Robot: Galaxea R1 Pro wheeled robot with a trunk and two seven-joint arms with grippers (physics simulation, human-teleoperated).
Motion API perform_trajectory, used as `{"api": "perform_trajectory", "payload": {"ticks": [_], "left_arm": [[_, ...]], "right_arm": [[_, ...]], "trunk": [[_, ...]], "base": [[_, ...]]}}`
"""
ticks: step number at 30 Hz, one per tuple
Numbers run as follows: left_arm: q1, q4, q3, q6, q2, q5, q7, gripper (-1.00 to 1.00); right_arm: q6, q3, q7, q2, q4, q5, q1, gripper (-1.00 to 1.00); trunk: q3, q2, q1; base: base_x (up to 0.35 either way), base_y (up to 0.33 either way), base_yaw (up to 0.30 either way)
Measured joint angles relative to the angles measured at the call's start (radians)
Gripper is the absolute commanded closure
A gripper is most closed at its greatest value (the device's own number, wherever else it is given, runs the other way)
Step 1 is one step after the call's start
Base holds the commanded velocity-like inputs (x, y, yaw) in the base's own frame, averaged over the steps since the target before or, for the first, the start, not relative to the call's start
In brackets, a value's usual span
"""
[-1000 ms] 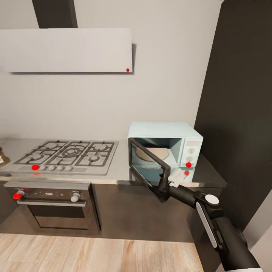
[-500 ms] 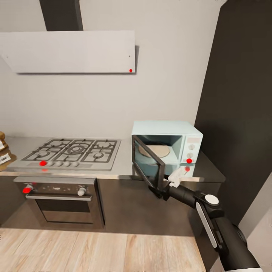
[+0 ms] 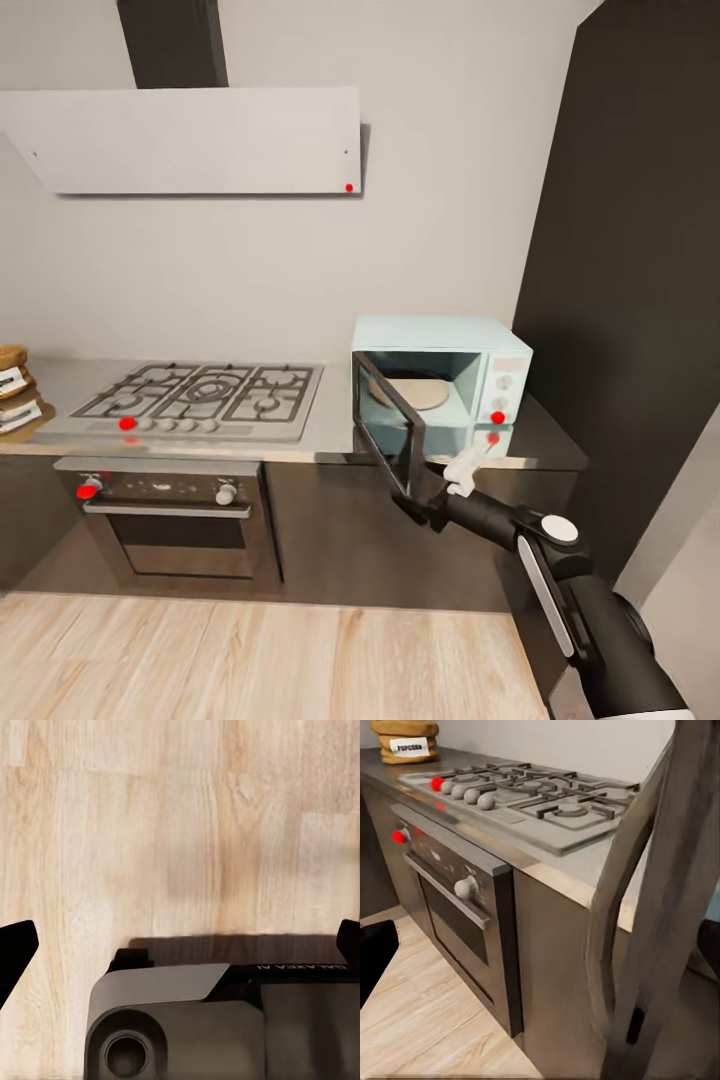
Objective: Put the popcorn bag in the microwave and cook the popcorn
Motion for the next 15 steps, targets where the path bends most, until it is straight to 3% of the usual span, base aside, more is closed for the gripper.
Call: {"api": "perform_trajectory", "payload": {"ticks": [11,13,15], "left_arm": [[0.000,0.000,0.000,0.000,0.000,0.000,0.000,-1.00],[0.000,0.000,0.000,0.000,0.000,0.000,0.000,-1.00],[0.000,0.000,0.000,0.000,0.000,0.000,0.000,-1.00]], "right_arm": [[0.000,-0.010,-0.001,-0.005,0.002,0.001,-0.001,-1.00],[0.000,-0.016,-0.005,-0.034,0.004,0.000,-0.002,-1.00],[0.000,-0.027,-0.010,-0.109,0.007,-0.004,-0.007,-1.00]], "trunk": [[0.000,0.000,-0.001],[0.000,0.000,-0.001],[0.000,0.000,-0.001]], "base": [[-0.031,0.000,0.000],[0.000,0.000,0.000],[0.000,0.000,0.000]]}}
